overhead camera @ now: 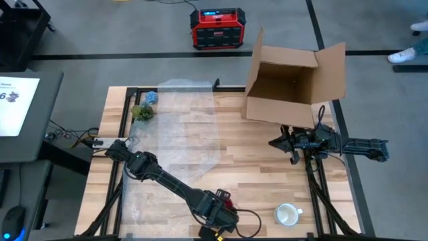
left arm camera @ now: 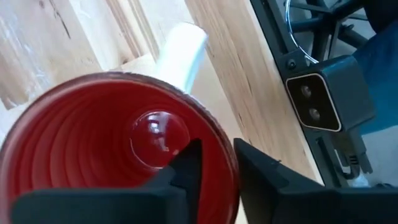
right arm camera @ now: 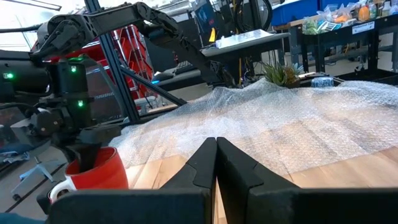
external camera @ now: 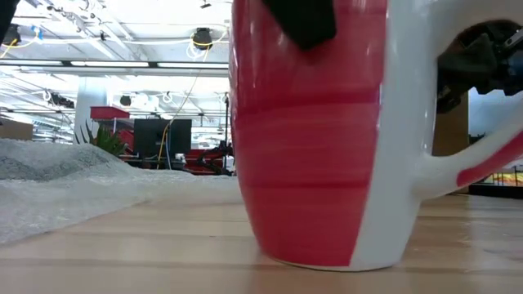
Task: Wrap mug
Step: Wrap the red mug in the right bubble wrap
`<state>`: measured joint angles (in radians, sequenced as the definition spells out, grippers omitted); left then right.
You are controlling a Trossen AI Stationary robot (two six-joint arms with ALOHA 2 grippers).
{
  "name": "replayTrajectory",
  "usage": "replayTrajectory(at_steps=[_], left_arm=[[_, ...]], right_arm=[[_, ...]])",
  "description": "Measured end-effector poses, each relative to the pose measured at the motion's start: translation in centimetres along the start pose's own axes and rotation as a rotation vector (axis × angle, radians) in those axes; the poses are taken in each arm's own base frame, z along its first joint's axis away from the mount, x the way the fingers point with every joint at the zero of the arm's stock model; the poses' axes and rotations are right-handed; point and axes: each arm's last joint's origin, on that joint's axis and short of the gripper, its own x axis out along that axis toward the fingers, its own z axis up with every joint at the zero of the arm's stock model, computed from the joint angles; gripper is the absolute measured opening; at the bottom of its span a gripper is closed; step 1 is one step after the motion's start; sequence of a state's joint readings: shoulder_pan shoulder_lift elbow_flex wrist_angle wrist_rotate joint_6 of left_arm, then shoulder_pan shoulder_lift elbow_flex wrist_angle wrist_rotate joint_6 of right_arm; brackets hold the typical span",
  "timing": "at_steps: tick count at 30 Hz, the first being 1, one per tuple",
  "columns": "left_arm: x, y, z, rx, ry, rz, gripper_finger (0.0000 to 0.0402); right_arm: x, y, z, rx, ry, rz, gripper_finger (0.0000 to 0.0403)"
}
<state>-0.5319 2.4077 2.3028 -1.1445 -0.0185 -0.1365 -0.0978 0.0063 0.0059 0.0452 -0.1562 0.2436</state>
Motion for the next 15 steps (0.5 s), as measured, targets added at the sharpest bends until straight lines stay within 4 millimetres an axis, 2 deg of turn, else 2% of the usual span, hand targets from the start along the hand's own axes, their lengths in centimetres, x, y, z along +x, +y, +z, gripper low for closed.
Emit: replayTrajectory(at_steps=[3, 6, 11, 15], left_arm=[[-0.2, 0.0, 0.0, -0.027, -0.002, -0.005, 0.0108], [-1.3, 0.0, 0.4, -0.049, -0.021, -0.013, 0.0123], [-5.8, 0.0, -0.7, -0.113, -0.006, 0.009, 0.0128], [-9.9, -0.5, -2.0, -0.182, -0.026, 0.112, 0.0124]], right_arm=[[0.0, 0.0, 0.0, 0.000, 0.000, 0.000, 0.0000], [0.0, 0.0, 0.0, 0.000, 0.000, 0.000, 0.0000], [0.0, 0.0, 0.0, 0.000, 0.000, 0.000, 0.0000], [0.0, 0.0, 0.0, 0.000, 0.000, 0.000, 0.0000]])
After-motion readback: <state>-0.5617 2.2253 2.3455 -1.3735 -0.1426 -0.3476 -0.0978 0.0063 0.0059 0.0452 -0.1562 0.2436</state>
